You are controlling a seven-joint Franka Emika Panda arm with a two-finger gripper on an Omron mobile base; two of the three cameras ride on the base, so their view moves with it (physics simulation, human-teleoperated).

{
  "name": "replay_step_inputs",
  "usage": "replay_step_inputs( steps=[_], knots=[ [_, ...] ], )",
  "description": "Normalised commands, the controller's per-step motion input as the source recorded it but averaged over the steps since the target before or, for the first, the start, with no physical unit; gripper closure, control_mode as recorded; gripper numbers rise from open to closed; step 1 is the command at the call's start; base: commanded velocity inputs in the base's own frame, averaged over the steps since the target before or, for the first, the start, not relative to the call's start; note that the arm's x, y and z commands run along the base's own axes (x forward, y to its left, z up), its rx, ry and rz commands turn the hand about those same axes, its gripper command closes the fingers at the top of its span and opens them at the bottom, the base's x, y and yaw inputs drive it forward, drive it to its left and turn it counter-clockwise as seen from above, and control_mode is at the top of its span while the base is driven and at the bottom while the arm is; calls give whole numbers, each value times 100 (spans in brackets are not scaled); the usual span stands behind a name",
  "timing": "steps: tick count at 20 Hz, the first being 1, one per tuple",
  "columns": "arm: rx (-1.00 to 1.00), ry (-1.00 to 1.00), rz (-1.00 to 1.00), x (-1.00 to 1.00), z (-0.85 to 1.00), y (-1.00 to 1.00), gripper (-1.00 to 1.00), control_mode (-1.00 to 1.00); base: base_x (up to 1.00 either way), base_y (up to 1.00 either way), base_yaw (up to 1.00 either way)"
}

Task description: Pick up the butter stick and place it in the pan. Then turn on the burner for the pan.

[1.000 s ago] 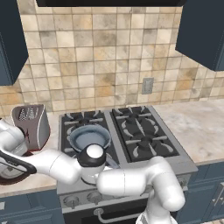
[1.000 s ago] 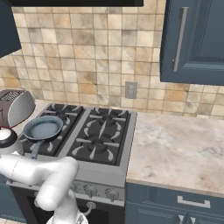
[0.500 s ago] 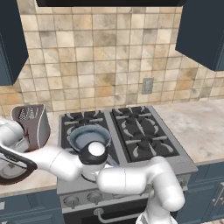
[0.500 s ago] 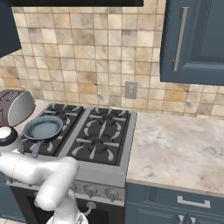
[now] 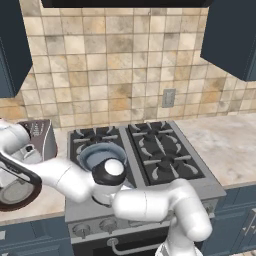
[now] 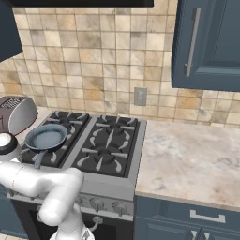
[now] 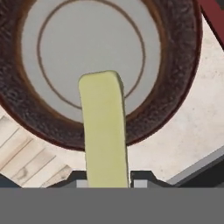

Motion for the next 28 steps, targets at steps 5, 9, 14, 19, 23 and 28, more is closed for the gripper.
replay_step_inputs(
  steps=[5, 9, 14, 19, 23, 28],
  knots=[
    [13, 0, -8, -30, 14, -83, 100, -100, 0, 0, 0],
    [15, -1, -7, -33, 12, -77, 100, -100, 0, 0, 0],
    [16, -5, -7, -60, 15, -78, 100, -100, 0, 0, 0],
    [16, -3, -9, -57, 23, -78, 100, -100, 0, 0, 0],
    [15, 0, -10, -23, 19, -80, 100, -100, 0, 0, 0],
    [12, 0, -10, -1, 18, -82, 100, -100, 0, 0, 0]
  ],
)
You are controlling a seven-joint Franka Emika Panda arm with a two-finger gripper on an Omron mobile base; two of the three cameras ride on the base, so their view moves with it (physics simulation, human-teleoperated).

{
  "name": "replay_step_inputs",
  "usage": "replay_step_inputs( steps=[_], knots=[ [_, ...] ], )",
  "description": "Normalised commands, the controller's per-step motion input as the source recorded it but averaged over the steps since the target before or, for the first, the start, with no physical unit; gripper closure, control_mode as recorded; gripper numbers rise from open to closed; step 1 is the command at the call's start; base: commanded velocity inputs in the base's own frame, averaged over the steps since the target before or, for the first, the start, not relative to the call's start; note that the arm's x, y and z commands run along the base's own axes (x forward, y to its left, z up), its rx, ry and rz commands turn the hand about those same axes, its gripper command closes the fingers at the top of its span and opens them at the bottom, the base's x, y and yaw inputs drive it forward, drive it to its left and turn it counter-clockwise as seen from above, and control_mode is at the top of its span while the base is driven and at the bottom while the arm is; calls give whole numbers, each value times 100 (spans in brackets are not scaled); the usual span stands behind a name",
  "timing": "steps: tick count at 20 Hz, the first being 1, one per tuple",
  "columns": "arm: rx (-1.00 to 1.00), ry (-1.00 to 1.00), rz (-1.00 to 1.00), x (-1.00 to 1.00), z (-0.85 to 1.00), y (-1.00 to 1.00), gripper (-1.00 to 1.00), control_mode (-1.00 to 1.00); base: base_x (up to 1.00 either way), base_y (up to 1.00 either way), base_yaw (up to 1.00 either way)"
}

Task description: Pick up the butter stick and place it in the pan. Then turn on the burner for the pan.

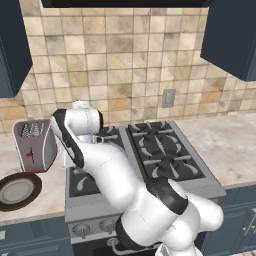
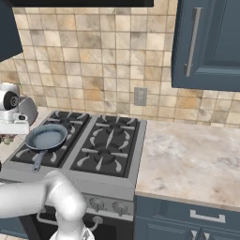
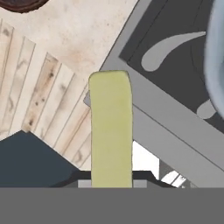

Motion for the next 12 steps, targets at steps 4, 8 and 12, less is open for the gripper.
replay_step_inputs(
  steps=[4, 8, 12],
  knots=[
    [3, 0, -13, 0, 18, -65, 100, -100, 0, 0, 0],
    [0, 0, -15, 0, 12, -43, 100, -100, 0, 0, 0],
    [0, 0, -17, 0, 2, -26, 100, -100, 0, 0, 0]
  ],
)
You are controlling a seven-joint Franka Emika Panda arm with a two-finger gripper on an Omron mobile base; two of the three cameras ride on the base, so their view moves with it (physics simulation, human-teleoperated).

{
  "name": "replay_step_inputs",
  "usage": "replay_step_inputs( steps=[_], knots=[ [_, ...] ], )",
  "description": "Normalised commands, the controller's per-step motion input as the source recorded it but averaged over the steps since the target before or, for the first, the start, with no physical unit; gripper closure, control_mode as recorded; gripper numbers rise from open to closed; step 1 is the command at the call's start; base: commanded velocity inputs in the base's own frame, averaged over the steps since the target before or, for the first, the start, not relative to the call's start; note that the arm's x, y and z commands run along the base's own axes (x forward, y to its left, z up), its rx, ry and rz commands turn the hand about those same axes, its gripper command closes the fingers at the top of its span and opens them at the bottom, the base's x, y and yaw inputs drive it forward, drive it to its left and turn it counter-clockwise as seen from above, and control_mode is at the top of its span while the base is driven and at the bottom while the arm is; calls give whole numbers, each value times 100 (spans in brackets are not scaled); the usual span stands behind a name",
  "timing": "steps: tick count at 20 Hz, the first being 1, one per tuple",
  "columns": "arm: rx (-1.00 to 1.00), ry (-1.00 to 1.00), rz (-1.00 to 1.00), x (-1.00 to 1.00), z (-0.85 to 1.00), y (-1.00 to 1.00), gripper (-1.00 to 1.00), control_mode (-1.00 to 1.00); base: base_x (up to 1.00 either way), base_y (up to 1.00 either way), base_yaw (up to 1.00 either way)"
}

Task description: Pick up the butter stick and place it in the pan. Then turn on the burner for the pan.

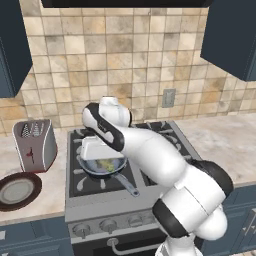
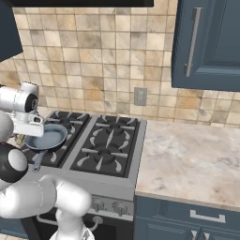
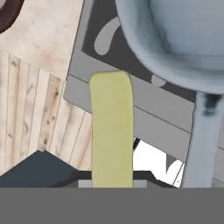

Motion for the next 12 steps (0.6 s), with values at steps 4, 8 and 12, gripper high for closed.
replay_step_inputs(
  steps=[4, 8, 12],
  knots=[
    [-1, -2, -18, 0, 0, -23, 100, -100, 0, 0, 0],
    [0, -1, -17, 0, 0, -19, 100, -100, 0, 0, 0],
    [0, -3, -11, 4, 0, -7, 100, -100, 0, 0, 0]
  ],
)
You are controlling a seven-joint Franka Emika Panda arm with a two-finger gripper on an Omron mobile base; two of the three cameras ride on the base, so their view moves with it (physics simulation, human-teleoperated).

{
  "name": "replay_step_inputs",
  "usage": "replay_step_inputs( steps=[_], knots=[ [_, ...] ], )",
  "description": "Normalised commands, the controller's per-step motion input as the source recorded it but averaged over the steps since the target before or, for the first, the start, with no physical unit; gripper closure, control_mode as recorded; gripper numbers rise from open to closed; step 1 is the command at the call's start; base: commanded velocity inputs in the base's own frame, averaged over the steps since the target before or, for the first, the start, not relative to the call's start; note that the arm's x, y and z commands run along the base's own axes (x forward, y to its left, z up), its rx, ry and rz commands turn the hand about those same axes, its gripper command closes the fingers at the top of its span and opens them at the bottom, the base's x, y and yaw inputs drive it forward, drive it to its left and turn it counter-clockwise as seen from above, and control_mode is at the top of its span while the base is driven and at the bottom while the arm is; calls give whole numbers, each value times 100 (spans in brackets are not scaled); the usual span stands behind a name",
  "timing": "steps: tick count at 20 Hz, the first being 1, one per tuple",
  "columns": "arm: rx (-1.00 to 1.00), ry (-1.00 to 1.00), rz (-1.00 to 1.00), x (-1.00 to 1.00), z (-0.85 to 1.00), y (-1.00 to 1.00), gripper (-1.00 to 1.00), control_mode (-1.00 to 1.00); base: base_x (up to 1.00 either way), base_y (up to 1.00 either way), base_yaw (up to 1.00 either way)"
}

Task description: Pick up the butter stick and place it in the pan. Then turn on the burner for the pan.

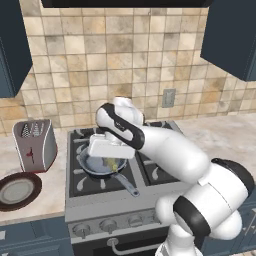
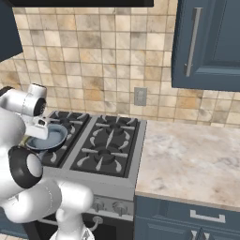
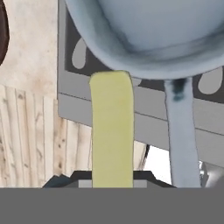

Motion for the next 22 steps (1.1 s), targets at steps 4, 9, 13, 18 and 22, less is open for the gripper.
replay_step_inputs(
  steps=[4, 9, 13, 18, 22],
  knots=[
    [-3, -8, -6, 11, 0, 0, 100, -100, 0, 0, 0],
    [-9, -3, -6, 7, 0, 0, 100, -100, 0, 0, 0],
    [-4, 0, -7, 19, 0, 0, 100, -100, 0, 0, 0],
    [-4, 0, -6, 28, 0, 0, 100, -100, 0, 0, 0],
    [-9, 0, -7, 28, 0, 0, 100, -100, 0, 0, 0]
  ],
)
